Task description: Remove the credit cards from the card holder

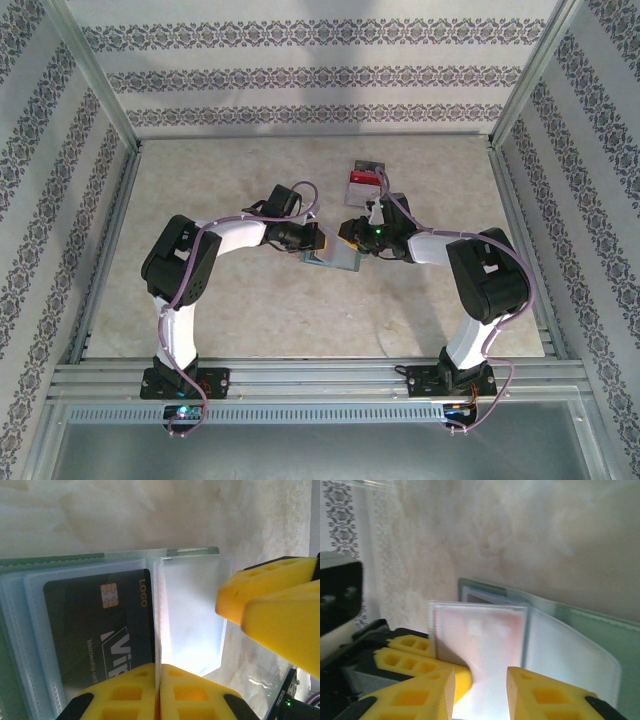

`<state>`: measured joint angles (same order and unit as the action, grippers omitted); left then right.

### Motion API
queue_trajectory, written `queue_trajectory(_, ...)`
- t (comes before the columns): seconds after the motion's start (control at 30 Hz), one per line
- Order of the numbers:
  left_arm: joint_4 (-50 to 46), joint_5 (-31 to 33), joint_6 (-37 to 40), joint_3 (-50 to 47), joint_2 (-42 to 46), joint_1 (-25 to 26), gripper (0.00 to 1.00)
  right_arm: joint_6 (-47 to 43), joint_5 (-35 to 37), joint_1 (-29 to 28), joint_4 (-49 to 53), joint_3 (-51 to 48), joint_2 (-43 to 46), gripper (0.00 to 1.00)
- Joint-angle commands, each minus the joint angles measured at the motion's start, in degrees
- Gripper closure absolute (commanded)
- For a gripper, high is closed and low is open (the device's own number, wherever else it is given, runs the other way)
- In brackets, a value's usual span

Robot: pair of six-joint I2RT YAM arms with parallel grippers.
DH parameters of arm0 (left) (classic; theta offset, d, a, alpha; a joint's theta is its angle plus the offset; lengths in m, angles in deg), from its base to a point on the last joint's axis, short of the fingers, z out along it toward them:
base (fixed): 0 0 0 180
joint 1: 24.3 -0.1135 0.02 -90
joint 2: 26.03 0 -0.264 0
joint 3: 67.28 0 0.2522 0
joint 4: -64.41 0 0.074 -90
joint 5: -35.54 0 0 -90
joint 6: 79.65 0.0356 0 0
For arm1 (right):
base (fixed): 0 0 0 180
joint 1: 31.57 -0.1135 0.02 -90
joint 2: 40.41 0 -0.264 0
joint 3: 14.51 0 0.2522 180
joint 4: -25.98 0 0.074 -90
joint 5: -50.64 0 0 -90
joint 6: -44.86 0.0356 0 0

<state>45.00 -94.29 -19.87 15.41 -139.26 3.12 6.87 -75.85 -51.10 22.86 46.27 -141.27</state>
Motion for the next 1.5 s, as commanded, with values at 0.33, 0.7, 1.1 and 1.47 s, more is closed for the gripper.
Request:
queue_trajectory(0.33,-2.1,0.5,1.7,1.5,-1.0,0.6,0.91,4.2,-0.6,-2.9,-4.0,2.4,-4.4,0.87)
queue_trajectory(0.7,-2.5,0.9,2.0,1.5,0.3,0.6,0.85,2.2,2.3,-3.5,-0.2,2.5,-7.1,0.89)
queue_trajectory(1.1,0.1,-0.4,0.1,-0.8,3.6,-1.3,0.74,0.6,2.9,-3.0,0.9,1.3,-7.0,0.9)
queue_trajectory(1.47,-0.7,0.2,0.9,-2.0,4.5,-2.4,0.82,0.1,3.0,-2.6,1.3,0.8,-6.3,0.9)
